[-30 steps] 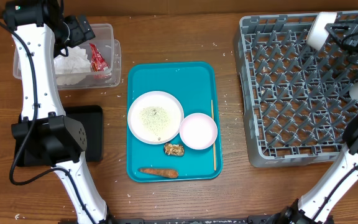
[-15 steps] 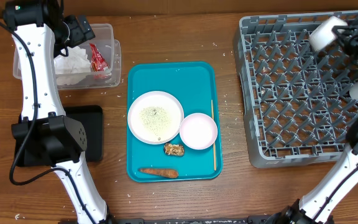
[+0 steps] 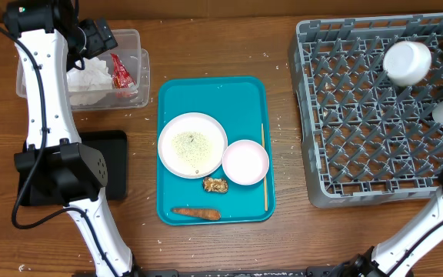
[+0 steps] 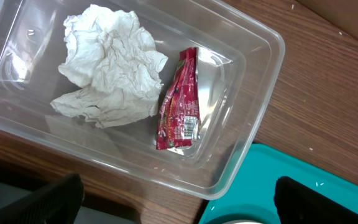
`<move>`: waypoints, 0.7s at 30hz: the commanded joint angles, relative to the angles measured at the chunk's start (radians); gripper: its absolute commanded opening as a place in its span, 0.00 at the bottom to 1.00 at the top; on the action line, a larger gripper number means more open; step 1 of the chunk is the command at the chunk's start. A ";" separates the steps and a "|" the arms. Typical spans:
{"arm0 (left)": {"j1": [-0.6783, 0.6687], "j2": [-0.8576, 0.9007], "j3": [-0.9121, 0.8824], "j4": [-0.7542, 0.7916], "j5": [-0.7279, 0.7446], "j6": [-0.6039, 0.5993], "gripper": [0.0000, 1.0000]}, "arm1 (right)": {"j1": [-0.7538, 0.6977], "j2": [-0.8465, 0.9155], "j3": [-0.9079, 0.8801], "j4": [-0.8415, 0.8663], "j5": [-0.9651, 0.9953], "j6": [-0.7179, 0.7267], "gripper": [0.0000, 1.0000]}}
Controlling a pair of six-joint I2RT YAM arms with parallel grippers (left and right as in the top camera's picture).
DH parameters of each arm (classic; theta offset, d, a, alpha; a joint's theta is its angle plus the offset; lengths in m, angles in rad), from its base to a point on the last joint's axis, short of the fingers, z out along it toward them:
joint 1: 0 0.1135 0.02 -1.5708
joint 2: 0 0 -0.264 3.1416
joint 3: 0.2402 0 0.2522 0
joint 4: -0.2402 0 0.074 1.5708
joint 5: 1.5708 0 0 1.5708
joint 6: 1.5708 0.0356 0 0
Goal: Sort waste into correct bins and load items into the dishwasher
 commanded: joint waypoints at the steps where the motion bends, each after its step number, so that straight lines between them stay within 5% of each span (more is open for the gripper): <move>1: -0.008 0.010 -0.004 0.003 0.000 -0.006 1.00 | -0.005 -0.153 0.034 -0.042 0.257 -0.020 0.33; 7: -0.010 0.010 -0.004 0.003 0.000 -0.006 1.00 | 0.038 -0.213 0.034 -0.127 0.338 -0.105 0.33; 16: -0.009 0.010 -0.004 0.003 0.000 -0.006 1.00 | 0.273 -0.139 0.025 -0.195 0.768 -0.182 0.04; 21: -0.009 0.010 -0.004 0.003 0.000 -0.006 1.00 | 0.336 -0.062 0.025 -0.176 0.870 -0.181 0.04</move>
